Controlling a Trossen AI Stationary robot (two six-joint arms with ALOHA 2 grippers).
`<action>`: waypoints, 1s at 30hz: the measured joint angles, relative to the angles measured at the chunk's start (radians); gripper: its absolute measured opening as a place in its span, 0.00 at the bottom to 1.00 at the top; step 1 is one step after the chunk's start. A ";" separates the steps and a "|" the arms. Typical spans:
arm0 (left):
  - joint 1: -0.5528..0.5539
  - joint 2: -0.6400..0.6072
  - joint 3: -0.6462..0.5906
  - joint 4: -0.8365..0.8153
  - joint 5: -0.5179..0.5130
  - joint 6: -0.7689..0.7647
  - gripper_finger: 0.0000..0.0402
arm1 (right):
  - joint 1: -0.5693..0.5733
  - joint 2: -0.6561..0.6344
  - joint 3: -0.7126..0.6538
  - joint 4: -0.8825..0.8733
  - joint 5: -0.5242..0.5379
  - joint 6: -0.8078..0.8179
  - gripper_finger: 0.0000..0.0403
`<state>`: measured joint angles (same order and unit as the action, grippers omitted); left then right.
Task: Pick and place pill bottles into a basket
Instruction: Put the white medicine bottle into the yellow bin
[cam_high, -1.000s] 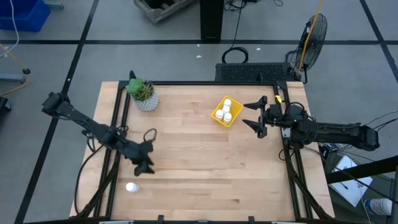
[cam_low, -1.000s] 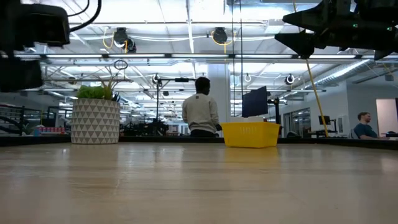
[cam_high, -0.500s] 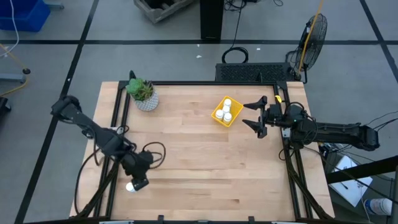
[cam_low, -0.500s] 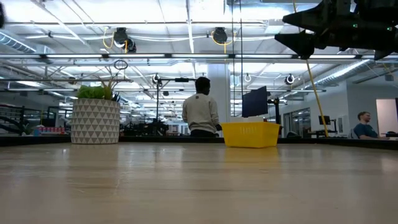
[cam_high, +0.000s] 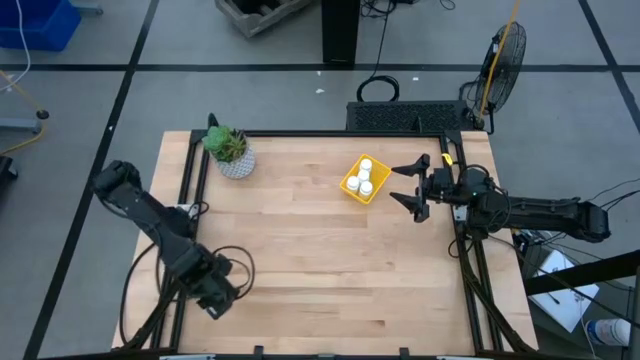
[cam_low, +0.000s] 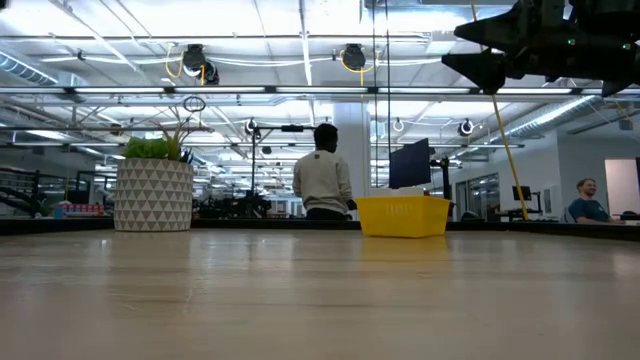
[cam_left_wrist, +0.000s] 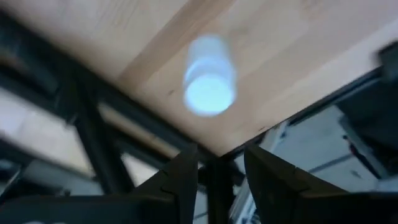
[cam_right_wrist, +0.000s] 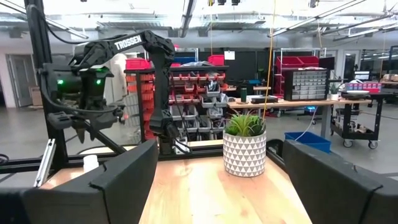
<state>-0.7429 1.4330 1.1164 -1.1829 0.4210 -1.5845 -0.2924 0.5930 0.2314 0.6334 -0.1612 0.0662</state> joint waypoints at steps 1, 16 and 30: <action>-0.015 0.000 0.000 -0.015 0.005 -0.022 0.33 | 0.000 0.000 0.000 0.003 0.000 0.000 0.83; -0.109 0.000 0.000 0.009 -0.121 -0.199 0.57 | 0.000 0.000 0.000 0.013 -0.001 0.044 0.83; -0.156 0.000 0.000 0.020 -0.226 -0.252 0.84 | 0.000 0.000 0.000 0.013 -0.001 0.049 0.83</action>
<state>-0.8985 1.4326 1.1164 -1.1633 0.1955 -1.8365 -0.2926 0.5926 0.2314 0.6464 -0.1621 0.1154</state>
